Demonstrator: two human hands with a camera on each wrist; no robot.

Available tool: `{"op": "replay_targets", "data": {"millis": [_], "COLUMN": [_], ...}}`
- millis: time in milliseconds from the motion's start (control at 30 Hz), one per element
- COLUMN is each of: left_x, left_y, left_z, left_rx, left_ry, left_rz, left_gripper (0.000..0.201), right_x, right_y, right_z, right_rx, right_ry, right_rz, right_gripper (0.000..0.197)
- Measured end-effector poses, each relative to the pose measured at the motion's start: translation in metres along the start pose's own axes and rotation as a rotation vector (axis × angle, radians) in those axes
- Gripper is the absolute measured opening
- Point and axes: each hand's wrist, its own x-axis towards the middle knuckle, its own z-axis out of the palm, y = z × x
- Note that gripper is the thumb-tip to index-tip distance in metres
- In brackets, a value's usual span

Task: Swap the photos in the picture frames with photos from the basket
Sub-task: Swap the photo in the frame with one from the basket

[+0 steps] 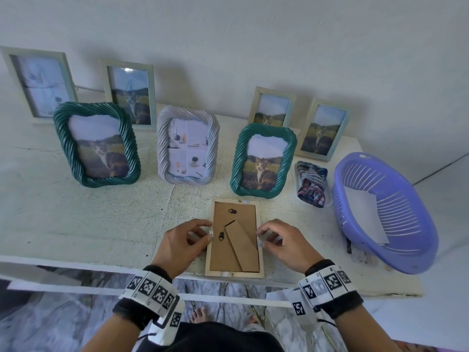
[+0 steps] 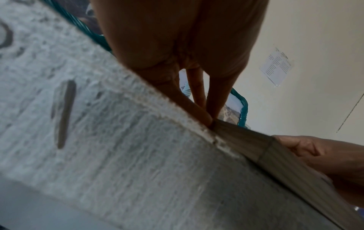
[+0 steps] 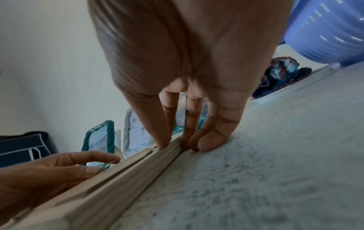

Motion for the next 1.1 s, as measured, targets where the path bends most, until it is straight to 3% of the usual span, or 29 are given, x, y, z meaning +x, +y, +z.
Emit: {"op": "replay_targets", "data": {"millis": [267, 500, 633, 1033, 1100], "left_x": [0.001, -0.001, 0.001, 0.004, 0.002], "left_y": [0.002, -0.002, -0.006, -0.006, -0.006], "left_z": [0.001, 0.003, 0.005, 0.004, 0.004], "left_rx": [0.008, 0.025, 0.144, 0.147, 0.155], "left_ry": [-0.003, 0.035, 0.013, -0.019, -0.009], "left_rz": [0.008, 0.049, 0.165, 0.174, 0.178], "left_gripper": [0.024, 0.019, 0.019, 0.025, 0.024], "right_x": [0.020, 0.022, 0.021, 0.023, 0.027], "right_y": [0.001, -0.002, -0.001, -0.006, -0.011], "right_z": [-0.003, 0.006, 0.008, 0.008, 0.009], "right_rx": [0.001, -0.053, -0.042, -0.136, -0.213], "right_ry": [-0.056, 0.046, 0.062, 0.066, 0.139], "right_rz": [0.036, 0.016, 0.028, 0.011, -0.007], "right_gripper": [0.018, 0.023, 0.025, 0.018, 0.017]}}
